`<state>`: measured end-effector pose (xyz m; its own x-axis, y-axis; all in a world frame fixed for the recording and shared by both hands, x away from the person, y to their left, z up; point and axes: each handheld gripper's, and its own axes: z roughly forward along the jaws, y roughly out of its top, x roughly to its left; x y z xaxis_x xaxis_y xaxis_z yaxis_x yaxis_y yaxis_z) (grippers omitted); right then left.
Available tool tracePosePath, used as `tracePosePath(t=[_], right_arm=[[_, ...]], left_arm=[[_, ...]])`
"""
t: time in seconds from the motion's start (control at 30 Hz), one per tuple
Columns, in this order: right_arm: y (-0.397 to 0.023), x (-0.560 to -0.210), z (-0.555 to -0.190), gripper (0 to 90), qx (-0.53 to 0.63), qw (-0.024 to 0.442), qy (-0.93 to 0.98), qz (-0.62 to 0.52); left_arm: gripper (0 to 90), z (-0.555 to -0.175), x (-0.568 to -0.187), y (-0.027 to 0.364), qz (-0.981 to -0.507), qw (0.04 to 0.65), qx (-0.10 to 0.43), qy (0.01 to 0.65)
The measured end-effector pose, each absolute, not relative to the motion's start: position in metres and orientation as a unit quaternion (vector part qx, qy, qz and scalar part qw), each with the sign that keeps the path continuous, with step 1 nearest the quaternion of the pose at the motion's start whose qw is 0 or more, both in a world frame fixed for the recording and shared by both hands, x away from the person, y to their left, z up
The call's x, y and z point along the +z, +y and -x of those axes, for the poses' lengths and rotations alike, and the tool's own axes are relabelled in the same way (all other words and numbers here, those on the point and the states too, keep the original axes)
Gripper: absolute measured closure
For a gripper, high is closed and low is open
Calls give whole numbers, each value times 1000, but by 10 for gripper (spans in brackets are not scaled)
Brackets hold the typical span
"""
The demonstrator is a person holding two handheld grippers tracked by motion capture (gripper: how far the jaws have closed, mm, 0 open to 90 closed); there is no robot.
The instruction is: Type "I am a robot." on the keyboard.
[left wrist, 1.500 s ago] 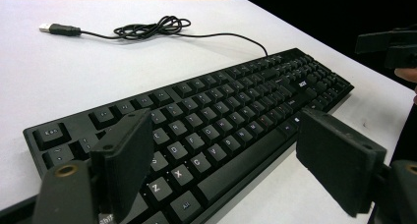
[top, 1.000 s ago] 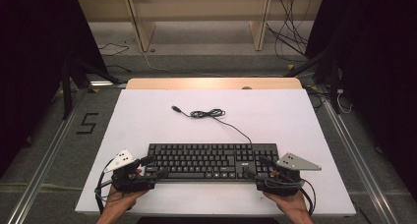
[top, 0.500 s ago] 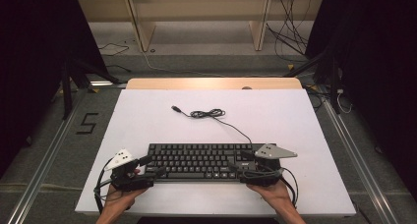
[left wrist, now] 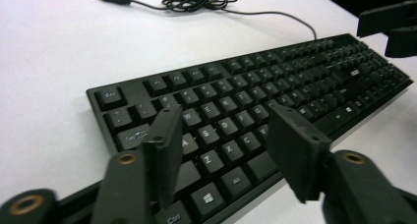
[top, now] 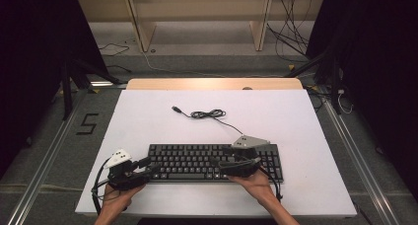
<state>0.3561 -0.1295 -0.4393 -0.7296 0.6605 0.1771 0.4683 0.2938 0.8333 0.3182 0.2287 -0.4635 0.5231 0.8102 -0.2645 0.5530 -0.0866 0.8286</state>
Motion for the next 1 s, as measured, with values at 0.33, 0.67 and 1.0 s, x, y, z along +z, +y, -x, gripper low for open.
tracePosePath(t=[0.33,0.67,1.0], right_arm=[[-113,-445,-369,711,460,84,809,-357],[-92,-452,-381,900,437,82,821,-359],[-73,-459,-387,900,421,75,831,-356]], left_arm=[[779,-321,-468,233,-736,454,137,483],[889,-324,-471,232,-748,434,133,484],[889,-327,-474,234,-750,426,129,490]])
